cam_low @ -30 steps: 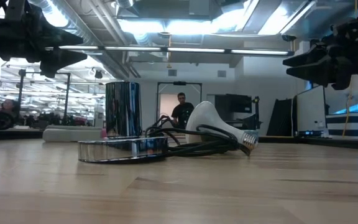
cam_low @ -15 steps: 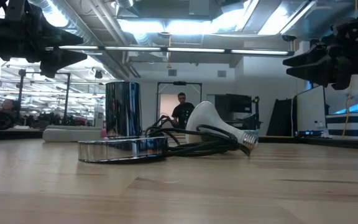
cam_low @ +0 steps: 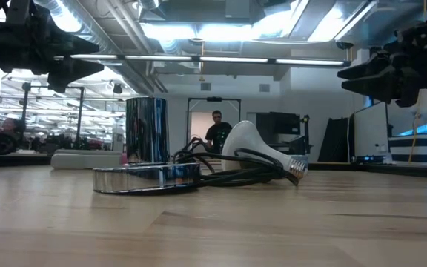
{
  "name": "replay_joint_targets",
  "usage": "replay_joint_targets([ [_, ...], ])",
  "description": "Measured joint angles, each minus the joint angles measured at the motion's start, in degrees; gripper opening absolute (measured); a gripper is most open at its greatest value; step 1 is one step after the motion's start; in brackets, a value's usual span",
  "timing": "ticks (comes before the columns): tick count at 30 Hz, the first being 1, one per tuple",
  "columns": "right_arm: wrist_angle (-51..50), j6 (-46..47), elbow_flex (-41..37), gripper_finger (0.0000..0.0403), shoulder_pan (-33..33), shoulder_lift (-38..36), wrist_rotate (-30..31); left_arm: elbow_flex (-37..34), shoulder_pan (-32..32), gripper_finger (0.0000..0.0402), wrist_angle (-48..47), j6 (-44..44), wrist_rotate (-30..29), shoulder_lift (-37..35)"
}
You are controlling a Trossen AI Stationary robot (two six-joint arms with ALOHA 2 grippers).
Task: Screw lightbulb
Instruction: Return to Home Position
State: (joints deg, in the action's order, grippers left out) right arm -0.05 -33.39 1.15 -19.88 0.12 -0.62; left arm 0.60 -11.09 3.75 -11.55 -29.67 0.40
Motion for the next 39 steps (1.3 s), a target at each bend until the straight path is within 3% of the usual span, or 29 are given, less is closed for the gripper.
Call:
replay_joint_targets([
  [39, -0.02, 0.01, 0.0, 0.0351, 1.25, 0.0, 0.0, 0.0, 0.0, 0.025, 0.0, 0.0, 0.02, 0.02],
])
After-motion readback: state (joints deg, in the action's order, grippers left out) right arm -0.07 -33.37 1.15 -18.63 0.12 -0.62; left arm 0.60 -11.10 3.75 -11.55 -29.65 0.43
